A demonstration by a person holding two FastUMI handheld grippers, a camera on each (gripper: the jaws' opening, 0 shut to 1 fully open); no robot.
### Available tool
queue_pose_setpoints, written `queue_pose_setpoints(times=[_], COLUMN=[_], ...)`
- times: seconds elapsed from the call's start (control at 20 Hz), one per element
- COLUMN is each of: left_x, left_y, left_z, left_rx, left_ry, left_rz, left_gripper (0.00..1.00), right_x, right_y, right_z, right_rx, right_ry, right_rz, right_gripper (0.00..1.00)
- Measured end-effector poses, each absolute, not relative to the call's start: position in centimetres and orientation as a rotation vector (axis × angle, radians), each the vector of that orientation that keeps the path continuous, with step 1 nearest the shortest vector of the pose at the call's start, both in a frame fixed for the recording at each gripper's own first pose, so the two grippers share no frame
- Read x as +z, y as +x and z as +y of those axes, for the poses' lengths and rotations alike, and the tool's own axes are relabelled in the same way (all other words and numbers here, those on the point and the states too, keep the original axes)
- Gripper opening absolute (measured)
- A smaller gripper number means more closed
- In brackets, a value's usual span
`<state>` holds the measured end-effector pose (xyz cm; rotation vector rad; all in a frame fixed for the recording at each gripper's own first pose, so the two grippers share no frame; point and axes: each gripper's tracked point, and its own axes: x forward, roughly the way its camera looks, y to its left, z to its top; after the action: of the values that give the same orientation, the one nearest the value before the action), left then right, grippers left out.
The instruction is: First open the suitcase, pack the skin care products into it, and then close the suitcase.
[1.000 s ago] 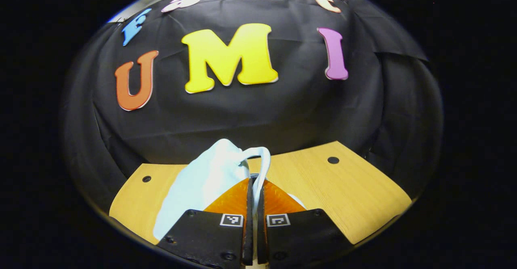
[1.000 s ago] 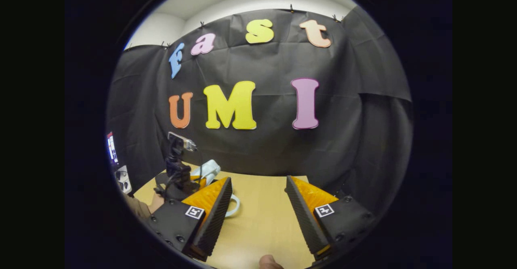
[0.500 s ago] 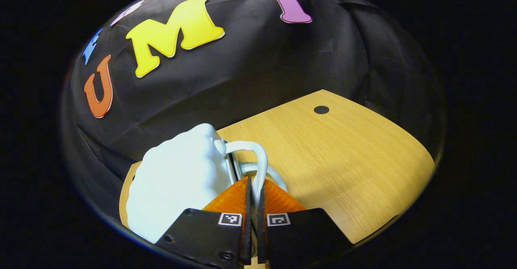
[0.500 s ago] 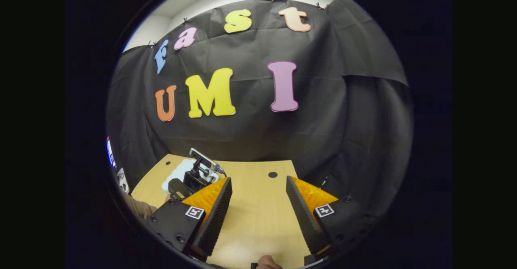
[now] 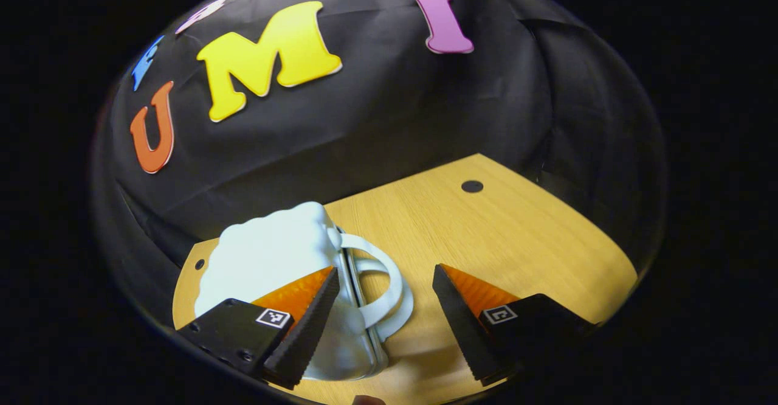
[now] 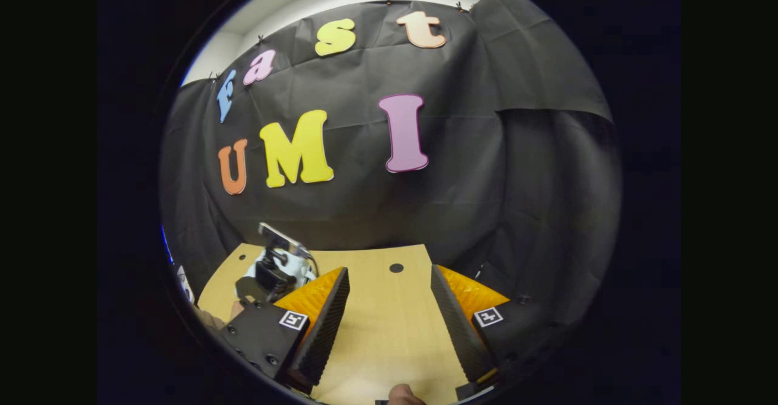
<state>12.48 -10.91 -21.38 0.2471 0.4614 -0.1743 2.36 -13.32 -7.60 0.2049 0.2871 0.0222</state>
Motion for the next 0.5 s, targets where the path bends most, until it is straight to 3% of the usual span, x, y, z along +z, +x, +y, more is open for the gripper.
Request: queue_pose_setpoints(times=[0.3,0.5], left_x=[-6.4,-1.6], left_y=[6.6,1.8], left_z=[-4.6,0.9], left_rx=[-0.085,-0.027], left_ry=[0.199,0.089], left_rz=[0.201,0.132], left_gripper=[0.98,0.98], right_x=[-5.1,-3.4], right_y=[3.5,3.8], right_z=[-7.4,-0.5], right_rx=[0.032,0.093], right_ry=[0.213,0.197], right_rz=[0.239,0.196], right_gripper=[0.79,0.81])
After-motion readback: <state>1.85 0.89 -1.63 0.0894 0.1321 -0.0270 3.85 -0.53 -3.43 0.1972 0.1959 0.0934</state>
